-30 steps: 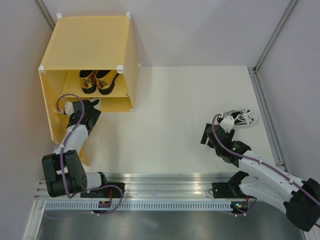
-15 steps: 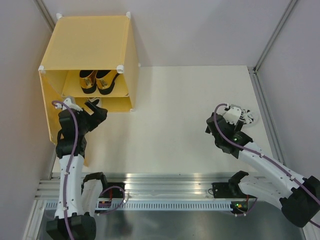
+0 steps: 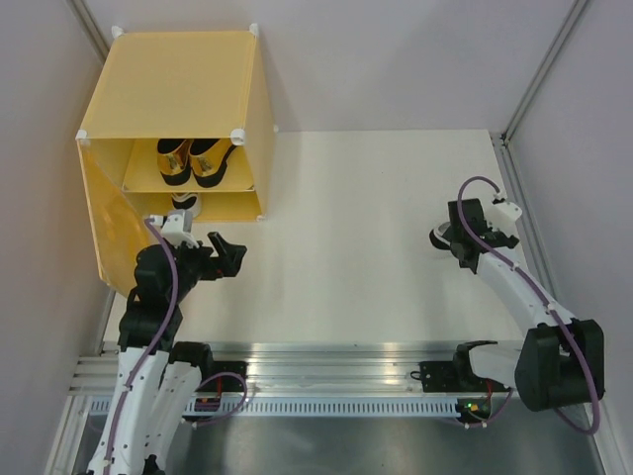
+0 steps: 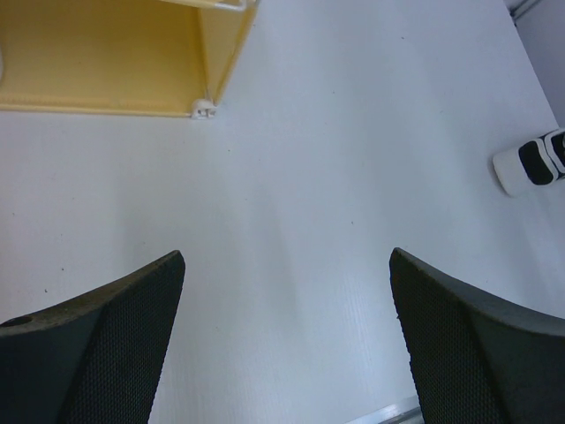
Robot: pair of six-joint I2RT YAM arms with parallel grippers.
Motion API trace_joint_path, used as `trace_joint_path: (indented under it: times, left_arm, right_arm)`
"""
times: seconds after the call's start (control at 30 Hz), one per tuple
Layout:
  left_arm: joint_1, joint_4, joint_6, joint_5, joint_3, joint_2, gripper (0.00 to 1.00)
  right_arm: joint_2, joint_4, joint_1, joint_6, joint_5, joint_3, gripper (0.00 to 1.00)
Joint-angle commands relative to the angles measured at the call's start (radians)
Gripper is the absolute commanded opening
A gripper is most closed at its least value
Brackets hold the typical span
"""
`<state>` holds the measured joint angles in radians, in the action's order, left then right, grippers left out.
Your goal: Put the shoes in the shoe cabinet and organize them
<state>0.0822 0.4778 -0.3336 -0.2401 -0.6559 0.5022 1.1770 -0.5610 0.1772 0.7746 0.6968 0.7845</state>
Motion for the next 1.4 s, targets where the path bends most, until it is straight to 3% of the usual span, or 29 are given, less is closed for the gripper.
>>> trace_joint_path:
  times: [0.0, 0.33, 0.7, 0.87, 0.97, 1.2, 1.37]
  left_arm:
    - [0.022, -0.050, 0.065, 0.015, 0.032, -0.028, 1.00]
    - [0.053, -0.059, 0.080, 0.078, 0.035, -0.037, 1.00]
    - [0.057, -0.059, 0.084, 0.087, 0.038, -0.030, 1.00]
    - [0.057, -0.056, 0.084, 0.093, 0.038, -0.028, 1.00]
    - [0.057, -0.057, 0.084, 0.091, 0.038, -0.027, 1.00]
    - [0.057, -0.059, 0.085, 0.093, 0.039, -0.025, 1.00]
    - [0.057, -0.058, 0.085, 0.094, 0.038, -0.025, 1.00]
  right_arm:
    - [0.061, 0.094, -0.093, 0.040, -0.103, 0.033, 0.97]
    - [0.266, 0.182, -0.147, 0.005, -0.171, 0.123, 0.94]
    - [0.294, 0.194, -0.147, 0.034, -0.200, 0.090, 0.89]
    - [0.345, 0.210, -0.148, 0.058, -0.244, 0.055, 0.81]
    - [0.343, 0.223, -0.147, 0.042, -0.267, 0.039, 0.67]
    - [0.288, 0.243, -0.137, -0.044, -0.327, 0.038, 0.01]
    - [0.259, 0.234, -0.024, -0.104, -0.318, 0.074, 0.01]
